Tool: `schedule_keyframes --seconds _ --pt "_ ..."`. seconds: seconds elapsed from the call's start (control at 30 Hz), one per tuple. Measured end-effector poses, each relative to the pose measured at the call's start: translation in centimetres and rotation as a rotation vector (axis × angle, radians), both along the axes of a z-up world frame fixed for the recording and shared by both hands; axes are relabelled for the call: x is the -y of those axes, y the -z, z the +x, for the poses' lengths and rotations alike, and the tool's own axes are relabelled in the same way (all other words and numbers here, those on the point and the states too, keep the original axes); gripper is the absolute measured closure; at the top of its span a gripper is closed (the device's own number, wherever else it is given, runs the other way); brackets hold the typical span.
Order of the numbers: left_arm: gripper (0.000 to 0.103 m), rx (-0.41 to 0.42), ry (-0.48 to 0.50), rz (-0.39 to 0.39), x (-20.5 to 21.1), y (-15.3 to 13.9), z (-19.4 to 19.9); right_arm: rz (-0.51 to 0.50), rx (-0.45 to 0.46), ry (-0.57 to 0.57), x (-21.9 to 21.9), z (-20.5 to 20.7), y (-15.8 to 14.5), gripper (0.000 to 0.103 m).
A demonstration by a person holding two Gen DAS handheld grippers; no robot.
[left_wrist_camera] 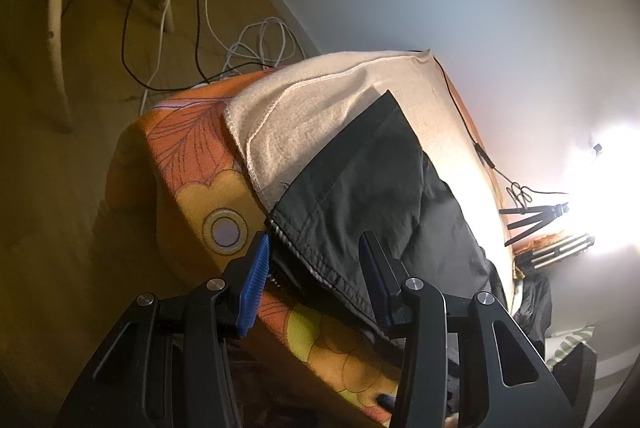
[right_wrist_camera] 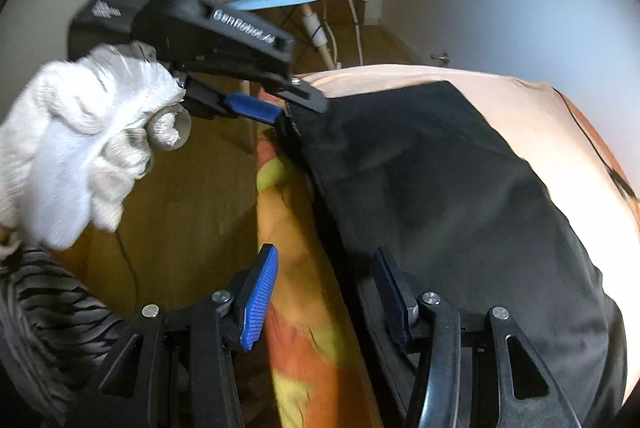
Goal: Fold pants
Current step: 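Close the right gripper on the trouser edge beside the left gripper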
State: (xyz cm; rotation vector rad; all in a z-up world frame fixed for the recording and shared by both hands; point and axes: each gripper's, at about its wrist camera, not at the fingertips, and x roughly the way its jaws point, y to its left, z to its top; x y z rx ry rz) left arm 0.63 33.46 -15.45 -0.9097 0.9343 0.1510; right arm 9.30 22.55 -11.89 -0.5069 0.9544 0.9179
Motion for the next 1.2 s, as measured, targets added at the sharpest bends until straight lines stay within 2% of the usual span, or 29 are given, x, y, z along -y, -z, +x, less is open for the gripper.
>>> schedule_keyframes --seconds 0.23,0.33,0.47,0.53,0.77,1.07,1.2 --pt "0.059 0.013 0.005 -0.022 -0.2 -0.2 0.2 -0.093 0.117 -0.034 -4.1 0.4 1.5 0.054" --pt "0.059 0.017 0.0 -0.024 -0.4 -0.3 0.0 -0.106 0.123 -0.021 -4.5 0.8 1.4 0.072" --pt "0.059 0.021 -0.011 -0.005 -0.7 -0.8 -0.5 -0.053 0.067 -0.006 -4.1 1.9 0.7 0.095" --pt "0.059 0.027 -0.022 -0.009 -1.0 -1.0 -0.9 -0.034 0.064 0.007 -3.6 2.1 0.2 0.098" --pt "0.053 0.038 -0.05 -0.123 -1.0 -0.2 -0.9 0.022 0.009 0.04 -3.1 2.9 -0.5 0.1" --pt "0.051 0.029 -0.032 -0.168 0.0 1.0 0.3 0.043 -0.027 0.057 -3.0 3.0 0.2 0.1" --pt "0.053 0.041 -0.037 -0.147 0.1 0.8 0.4 0.066 -0.051 0.073 -2.5 3.2 0.2 0.099"
